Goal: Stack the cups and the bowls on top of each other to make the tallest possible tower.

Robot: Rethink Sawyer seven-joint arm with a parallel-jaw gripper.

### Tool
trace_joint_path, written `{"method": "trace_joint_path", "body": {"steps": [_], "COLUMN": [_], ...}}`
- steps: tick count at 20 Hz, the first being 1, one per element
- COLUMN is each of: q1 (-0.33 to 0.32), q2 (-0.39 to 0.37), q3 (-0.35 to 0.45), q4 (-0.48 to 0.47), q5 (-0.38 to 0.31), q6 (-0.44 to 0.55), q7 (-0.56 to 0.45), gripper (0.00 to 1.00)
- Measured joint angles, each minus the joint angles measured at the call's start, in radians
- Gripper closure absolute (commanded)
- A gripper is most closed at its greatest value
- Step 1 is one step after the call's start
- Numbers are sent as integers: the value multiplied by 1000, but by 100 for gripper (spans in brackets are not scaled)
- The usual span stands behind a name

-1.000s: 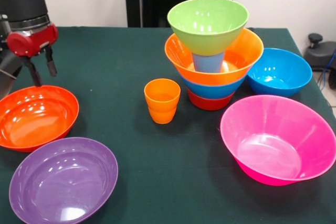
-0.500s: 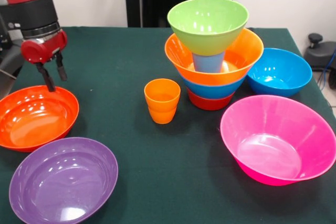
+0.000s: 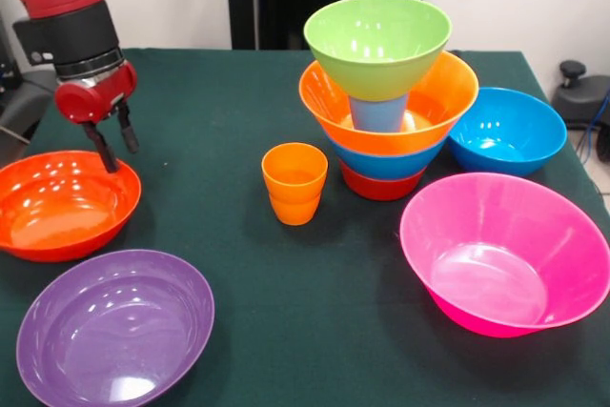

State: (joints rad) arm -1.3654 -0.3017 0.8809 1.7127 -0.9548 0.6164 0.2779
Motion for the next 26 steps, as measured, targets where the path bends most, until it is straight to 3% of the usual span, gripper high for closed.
{"method": "trace_joint_path", "body": {"steps": [15, 26], "q1": [-37, -49], "q2": [72, 42], "q3": [11, 39], "q4": [-7, -7], "q5": [2, 11], "q6": [0, 0], "q7": [0, 0], "gripper": [0, 0]}}
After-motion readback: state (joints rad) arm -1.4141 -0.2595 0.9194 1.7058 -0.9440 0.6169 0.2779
